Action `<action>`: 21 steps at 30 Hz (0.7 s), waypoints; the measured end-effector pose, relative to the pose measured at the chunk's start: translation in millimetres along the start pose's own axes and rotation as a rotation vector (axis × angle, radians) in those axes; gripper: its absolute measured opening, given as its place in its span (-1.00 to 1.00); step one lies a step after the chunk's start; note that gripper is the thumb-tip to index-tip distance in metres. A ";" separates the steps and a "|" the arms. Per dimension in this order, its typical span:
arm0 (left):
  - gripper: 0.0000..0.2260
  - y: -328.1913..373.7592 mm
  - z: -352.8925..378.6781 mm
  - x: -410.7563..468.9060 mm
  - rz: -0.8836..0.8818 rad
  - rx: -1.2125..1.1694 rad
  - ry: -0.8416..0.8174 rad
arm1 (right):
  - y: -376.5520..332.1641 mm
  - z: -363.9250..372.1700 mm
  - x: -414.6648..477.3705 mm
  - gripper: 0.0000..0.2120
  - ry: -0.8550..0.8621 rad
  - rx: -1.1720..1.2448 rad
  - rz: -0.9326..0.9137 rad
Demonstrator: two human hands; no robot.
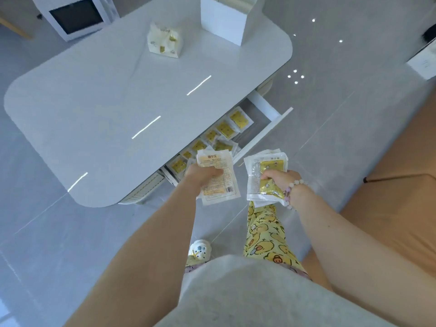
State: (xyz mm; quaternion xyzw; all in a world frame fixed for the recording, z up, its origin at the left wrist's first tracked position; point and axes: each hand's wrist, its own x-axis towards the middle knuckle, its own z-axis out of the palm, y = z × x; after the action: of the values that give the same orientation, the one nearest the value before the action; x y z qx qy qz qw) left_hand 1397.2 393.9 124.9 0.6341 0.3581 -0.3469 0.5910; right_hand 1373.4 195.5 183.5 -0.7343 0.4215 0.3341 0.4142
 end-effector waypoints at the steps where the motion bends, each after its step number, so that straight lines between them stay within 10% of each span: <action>1: -0.80 8.9 6.7 5.1 0.007 -0.026 0.013 | -9.1 -6.4 12.0 -0.57 -0.005 -0.011 -0.006; 21: -0.94 72.3 147.2 180.1 -0.261 -0.745 0.272 | -151.3 -115.9 291.2 -0.59 -0.121 -0.465 -0.082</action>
State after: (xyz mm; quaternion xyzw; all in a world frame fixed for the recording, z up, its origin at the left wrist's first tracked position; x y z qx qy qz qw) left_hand 1547.8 251.7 -3.3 0.3663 0.6112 -0.1786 0.6785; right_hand 1648.0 38.3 38.6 -0.8050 0.2776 0.4485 0.2716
